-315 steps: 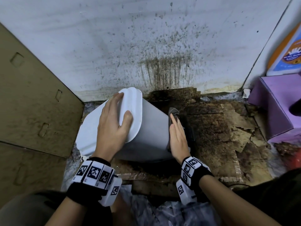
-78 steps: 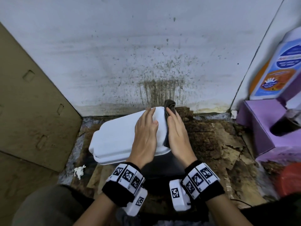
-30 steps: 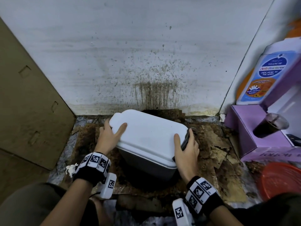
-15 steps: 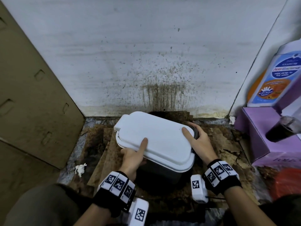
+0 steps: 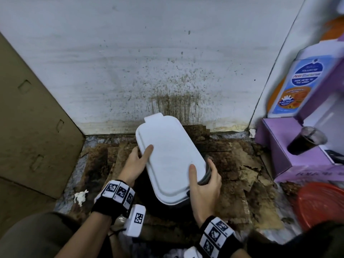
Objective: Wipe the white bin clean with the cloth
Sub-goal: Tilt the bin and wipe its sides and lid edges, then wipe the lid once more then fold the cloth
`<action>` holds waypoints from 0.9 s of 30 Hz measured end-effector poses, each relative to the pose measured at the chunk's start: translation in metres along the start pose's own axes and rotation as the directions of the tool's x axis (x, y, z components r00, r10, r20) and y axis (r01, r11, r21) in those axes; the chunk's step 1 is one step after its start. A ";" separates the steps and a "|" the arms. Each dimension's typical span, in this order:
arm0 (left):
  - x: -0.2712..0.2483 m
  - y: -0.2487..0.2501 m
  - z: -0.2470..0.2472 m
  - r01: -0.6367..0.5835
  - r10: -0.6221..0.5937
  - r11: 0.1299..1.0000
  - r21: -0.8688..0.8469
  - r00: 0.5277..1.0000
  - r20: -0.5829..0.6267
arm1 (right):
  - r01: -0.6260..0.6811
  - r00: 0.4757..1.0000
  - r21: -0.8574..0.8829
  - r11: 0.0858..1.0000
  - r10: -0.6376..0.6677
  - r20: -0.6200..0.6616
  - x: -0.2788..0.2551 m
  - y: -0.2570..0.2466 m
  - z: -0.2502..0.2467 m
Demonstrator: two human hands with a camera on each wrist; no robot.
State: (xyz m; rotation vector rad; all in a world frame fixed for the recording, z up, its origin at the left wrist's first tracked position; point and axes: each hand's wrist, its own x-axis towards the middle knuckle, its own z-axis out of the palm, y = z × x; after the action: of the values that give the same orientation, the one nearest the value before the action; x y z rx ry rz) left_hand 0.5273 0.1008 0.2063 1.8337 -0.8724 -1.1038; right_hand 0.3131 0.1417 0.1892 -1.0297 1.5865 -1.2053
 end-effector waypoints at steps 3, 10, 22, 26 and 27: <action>0.003 -0.002 -0.004 -0.029 0.031 0.998 -0.052 0.999 0.025 | 0.052 0.996 -0.025 0.998 -0.050 0.072 0.001 0.002 0.004; -0.016 -0.003 0.013 0.008 -0.004 0.999 0.047 0.996 -0.091 | 0.008 0.962 -0.028 1.000 0.000 0.274 0.052 -0.008 -0.004; -0.024 -0.029 0.025 -0.063 0.057 0.996 -0.067 0.995 -0.081 | 0.106 0.955 -0.073 0.992 -0.081 0.286 0.049 -0.010 -0.004; -0.017 -0.019 0.014 -0.109 0.112 0.991 -0.074 0.993 0.036 | 0.102 0.974 -0.041 0.994 -0.092 0.205 0.026 0.000 0.000; -0.017 -0.017 0.012 -0.117 0.120 0.991 -0.071 0.992 0.049 | 0.103 0.977 -0.030 0.994 -0.096 0.192 0.023 0.003 0.001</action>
State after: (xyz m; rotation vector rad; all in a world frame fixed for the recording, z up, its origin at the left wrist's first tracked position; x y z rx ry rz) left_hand 0.5125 0.1194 0.1935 1.6813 -0.9509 -1.0987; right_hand 0.3073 0.1202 0.1822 -1.2253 1.4291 -1.1092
